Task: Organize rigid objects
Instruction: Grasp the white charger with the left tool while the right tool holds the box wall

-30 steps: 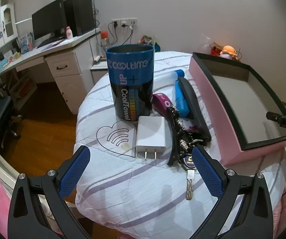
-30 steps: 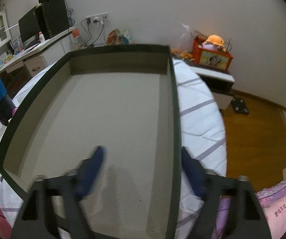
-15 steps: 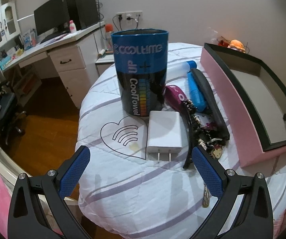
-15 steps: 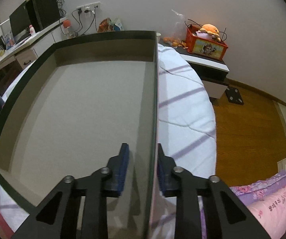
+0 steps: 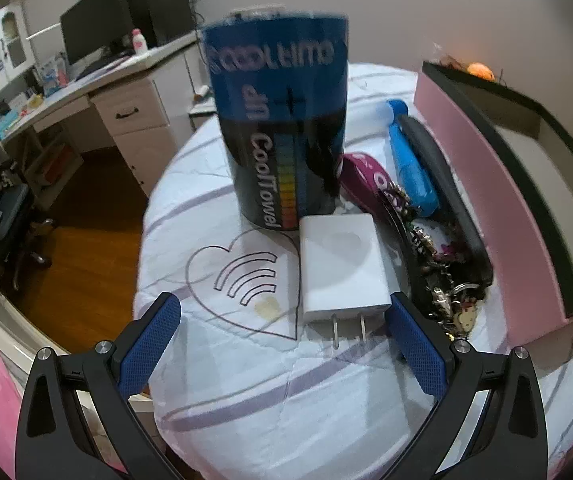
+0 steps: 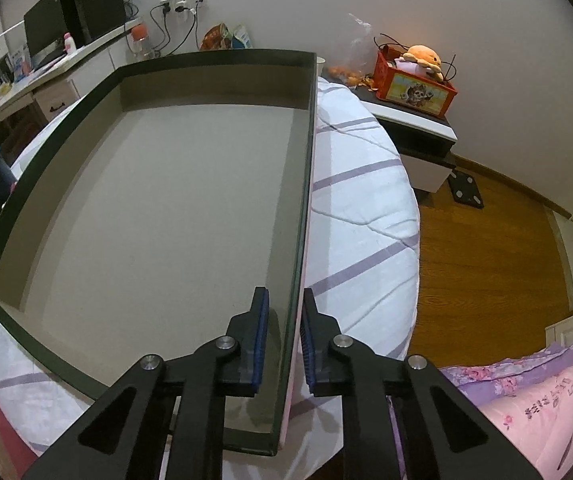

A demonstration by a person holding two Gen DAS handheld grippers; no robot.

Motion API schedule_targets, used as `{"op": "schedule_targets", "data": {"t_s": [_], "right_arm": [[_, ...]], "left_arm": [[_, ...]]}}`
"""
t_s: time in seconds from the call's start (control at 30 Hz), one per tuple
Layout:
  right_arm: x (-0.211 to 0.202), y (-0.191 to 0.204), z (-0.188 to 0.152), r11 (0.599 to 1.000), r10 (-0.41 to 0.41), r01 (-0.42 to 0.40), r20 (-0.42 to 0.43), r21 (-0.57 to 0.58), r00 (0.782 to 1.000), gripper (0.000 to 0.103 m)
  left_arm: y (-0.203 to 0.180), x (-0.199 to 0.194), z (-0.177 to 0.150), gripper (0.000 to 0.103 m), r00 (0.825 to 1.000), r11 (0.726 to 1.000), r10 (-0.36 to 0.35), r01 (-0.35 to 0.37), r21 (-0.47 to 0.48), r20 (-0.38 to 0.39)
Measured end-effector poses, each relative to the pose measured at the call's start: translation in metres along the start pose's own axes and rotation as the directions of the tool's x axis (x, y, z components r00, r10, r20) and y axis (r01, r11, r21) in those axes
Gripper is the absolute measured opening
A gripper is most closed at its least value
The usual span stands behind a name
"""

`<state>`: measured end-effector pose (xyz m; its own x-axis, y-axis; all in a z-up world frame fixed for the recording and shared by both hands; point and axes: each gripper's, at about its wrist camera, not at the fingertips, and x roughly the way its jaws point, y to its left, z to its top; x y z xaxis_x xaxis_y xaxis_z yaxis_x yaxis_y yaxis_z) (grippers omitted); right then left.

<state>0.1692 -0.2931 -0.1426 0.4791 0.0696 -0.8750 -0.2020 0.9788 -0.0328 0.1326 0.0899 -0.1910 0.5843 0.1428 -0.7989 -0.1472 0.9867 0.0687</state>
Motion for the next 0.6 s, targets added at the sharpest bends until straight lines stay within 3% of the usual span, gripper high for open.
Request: {"op": "schedule_targets", "data": {"t_s": [0.37,0.5,0.6], "right_arm": [[0.007,0.000,0.003,0.998,0.025,-0.026,-0.011,-0.063,1.000,0.015],[0.006,0.010,0.000,0.990,0.086,-0.086,-0.009,-0.113,0.996,0.015],[0.005,0.017,-0.002,0.987,0.087,-0.088,-0.013,-0.136,0.996,0.015]], "left_arm": [[0.003,0.001,-0.002,0.103,1.000,1.000,-0.011,0.011,-0.020,-0.006],[0.005,-0.004,-0.006,0.103,1.000,1.000,-0.022,0.022,-0.014,-0.005],[0.006,-0.006,-0.007,0.103,1.000,1.000,-0.021,0.021,-0.009,-0.003]]}}
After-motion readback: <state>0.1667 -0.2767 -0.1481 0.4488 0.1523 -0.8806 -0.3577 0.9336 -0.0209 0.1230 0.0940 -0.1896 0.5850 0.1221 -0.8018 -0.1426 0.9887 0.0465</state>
